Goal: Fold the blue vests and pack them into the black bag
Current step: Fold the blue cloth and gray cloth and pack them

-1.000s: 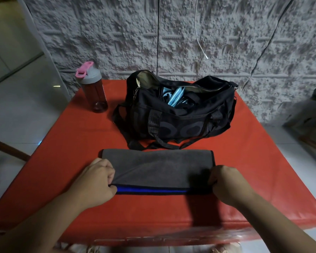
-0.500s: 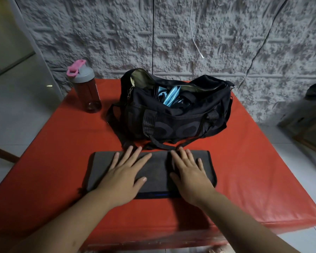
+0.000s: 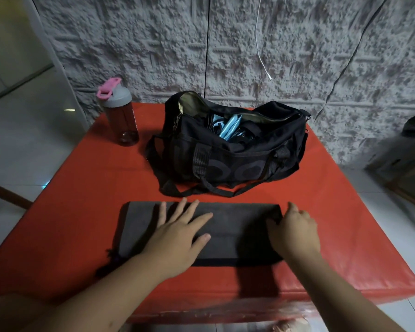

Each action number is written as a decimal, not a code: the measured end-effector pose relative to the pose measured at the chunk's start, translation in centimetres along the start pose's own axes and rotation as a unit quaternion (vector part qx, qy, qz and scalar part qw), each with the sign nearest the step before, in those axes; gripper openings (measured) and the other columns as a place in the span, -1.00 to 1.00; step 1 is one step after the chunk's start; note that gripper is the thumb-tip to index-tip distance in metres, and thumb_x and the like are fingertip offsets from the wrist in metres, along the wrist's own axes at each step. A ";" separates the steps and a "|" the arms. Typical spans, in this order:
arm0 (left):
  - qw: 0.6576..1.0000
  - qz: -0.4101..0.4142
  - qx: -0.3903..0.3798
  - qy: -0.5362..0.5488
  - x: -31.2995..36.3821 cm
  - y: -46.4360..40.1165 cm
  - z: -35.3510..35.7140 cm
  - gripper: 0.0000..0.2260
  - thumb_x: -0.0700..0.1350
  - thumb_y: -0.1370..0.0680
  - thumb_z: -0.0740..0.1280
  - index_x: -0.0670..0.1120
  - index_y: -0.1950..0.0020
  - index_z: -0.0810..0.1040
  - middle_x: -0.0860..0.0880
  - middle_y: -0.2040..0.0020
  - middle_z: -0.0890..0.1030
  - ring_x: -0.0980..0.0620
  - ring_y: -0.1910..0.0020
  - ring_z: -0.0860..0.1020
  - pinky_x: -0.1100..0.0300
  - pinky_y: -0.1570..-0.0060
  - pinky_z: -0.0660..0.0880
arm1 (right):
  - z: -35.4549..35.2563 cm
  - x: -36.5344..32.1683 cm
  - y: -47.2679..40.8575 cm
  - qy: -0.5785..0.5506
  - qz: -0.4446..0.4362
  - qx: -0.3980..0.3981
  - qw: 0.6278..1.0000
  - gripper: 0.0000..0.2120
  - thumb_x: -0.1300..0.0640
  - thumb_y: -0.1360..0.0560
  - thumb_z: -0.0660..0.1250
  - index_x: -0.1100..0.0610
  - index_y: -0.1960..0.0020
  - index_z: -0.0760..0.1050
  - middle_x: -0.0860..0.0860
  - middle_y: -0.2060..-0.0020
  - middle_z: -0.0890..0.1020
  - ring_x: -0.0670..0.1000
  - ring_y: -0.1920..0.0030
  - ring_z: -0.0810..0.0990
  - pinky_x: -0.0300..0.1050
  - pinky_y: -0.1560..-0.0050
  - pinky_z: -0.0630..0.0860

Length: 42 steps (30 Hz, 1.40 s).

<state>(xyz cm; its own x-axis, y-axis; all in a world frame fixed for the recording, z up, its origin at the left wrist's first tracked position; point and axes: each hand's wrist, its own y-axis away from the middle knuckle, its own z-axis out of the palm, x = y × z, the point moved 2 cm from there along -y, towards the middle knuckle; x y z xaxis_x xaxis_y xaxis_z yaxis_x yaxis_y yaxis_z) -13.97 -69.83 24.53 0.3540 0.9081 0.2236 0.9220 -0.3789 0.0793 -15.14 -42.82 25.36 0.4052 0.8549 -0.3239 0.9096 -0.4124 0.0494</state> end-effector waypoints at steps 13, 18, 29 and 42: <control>0.992 0.019 -0.057 0.113 4.1 -1.1 2.0 -0.50 0.22 -0.67 0.02 0.33 -0.60 -0.04 0.08 -0.66 -0.08 -0.01 -0.62 -0.24 -0.16 -0.53 -0.33 | -3.5 -0.2 -1.2 -0.108 0.092 -0.059 0.988 -0.77 0.07 -0.36 0.49 0.20 0.32 0.55 0.09 0.43 0.56 0.20 0.26 0.60 -0.09 0.37 0.32; 0.954 -0.117 0.146 0.233 -1.5 -0.9 -1.4 -0.54 0.08 -0.55 0.07 0.01 -0.30 0.62 -0.04 -0.35 0.58 -0.09 -0.40 0.44 -0.01 -0.44 0.25 | -5.5 -3.6 0.4 -0.126 0.011 0.017 0.992 -0.83 0.05 -0.39 0.44 0.16 0.17 0.61 0.15 0.28 0.67 0.26 0.11 0.66 -0.06 0.23 0.47; 0.896 -0.374 0.089 0.223 -11.0 1.8 -2.1 -0.74 -0.13 -0.44 0.51 0.04 -0.11 0.66 -0.03 0.07 0.72 -0.07 0.02 0.67 0.10 -0.08 0.59 | 1.3 -17.3 8.9 -0.110 -0.187 -0.055 0.975 -0.73 0.03 -0.44 0.29 0.12 -0.03 0.64 0.09 0.06 0.72 0.20 -0.05 0.66 -0.03 0.05 0.55; 0.836 -0.387 0.134 0.364 -10.7 1.0 -2.0 -0.69 0.07 -0.60 0.36 -0.13 0.20 0.62 -0.17 0.14 0.69 -0.19 0.05 0.66 -0.06 -0.03 0.60 | 6.0 -20.6 12.8 -0.045 -0.321 -0.180 0.929 -0.65 -0.14 -0.56 0.29 0.09 -0.15 0.60 0.12 -0.07 0.65 0.19 -0.07 0.63 0.00 0.02 0.52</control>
<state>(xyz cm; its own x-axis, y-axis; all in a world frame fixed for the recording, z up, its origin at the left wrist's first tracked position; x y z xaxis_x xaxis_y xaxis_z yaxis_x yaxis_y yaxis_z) -17.18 -80.24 24.17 -0.4648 0.4766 0.7462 0.8671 0.4153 0.2748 -12.44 -67.62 26.98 -0.2253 0.8522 -0.4723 0.9395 0.3184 0.1263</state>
